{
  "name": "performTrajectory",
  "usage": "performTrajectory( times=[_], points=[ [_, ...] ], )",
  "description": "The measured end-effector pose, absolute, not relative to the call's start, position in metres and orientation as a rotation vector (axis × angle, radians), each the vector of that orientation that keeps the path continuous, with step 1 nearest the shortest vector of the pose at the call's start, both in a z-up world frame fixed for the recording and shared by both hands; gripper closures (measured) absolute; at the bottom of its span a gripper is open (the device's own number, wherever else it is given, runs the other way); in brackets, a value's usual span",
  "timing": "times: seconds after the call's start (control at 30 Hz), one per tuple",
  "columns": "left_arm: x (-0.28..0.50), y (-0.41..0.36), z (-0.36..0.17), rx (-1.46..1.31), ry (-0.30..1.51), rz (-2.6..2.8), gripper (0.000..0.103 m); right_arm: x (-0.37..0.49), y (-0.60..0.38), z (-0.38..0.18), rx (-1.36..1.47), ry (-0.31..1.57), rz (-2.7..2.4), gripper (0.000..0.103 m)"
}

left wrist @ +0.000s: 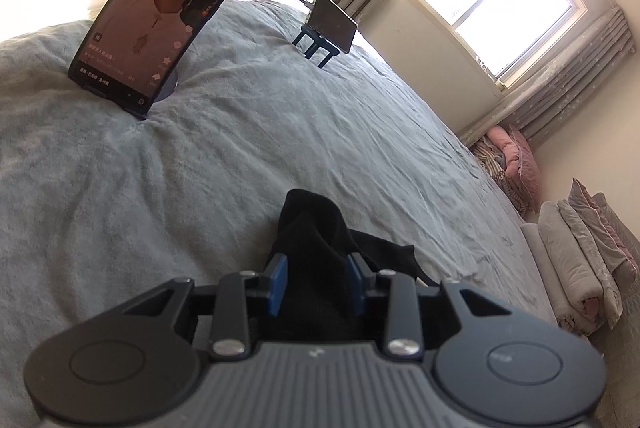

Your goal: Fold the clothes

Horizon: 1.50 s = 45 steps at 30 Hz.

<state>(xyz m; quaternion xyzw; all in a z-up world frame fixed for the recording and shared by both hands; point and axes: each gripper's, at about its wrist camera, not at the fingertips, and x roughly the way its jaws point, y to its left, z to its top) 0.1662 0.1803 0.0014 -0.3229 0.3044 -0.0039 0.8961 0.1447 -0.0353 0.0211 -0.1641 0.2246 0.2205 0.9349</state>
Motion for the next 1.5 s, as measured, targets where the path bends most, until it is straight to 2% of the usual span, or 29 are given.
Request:
performTrajectory(
  times=[0.27, 0.63, 0.67, 0.73, 0.97, 1.1, 1.17, 1.43, 1.47, 1.5],
  points=[
    [0.167, 0.174, 0.003, -0.624, 0.624, 0.001, 0.07, 0.152, -0.128, 0.039, -0.154, 0.478, 0.195, 0.101],
    [0.169, 0.162, 0.005, -0.53, 0.63, 0.028, 0.07, 0.169, -0.215, -0.006, 0.136, 0.663, -0.016, 0.1],
    [0.169, 0.162, 0.005, -0.531, 0.631, 0.028, 0.07, 0.168, -0.221, -0.006, 0.175, 0.659, -0.002, 0.099],
    [0.169, 0.161, 0.005, -0.529, 0.63, 0.029, 0.07, 0.166, -0.232, -0.004, 0.264, 0.65, 0.027, 0.088],
    [0.17, 0.161, 0.004, -0.531, 0.634, 0.03, 0.069, 0.168, -0.25, -0.007, 0.481, 0.66, 0.072, 0.079],
    [0.169, 0.162, 0.004, -0.536, 0.634, 0.032, 0.069, 0.165, -0.254, -0.003, 0.543, 0.648, 0.091, 0.057],
    [0.169, 0.161, 0.004, -0.534, 0.634, 0.033, 0.069, 0.164, -0.256, 0.0, 0.574, 0.643, 0.106, 0.055],
    [0.169, 0.16, 0.004, -0.528, 0.633, 0.036, 0.068, 0.178, -0.232, -0.011, 0.522, 0.637, 0.083, 0.055],
    [0.169, 0.16, 0.005, -0.53, 0.628, 0.035, 0.068, 0.18, -0.228, -0.01, 0.493, 0.625, 0.072, 0.066],
    [0.169, 0.161, 0.005, -0.531, 0.623, 0.034, 0.068, 0.181, -0.224, -0.009, 0.47, 0.612, 0.063, 0.086]
  ],
)
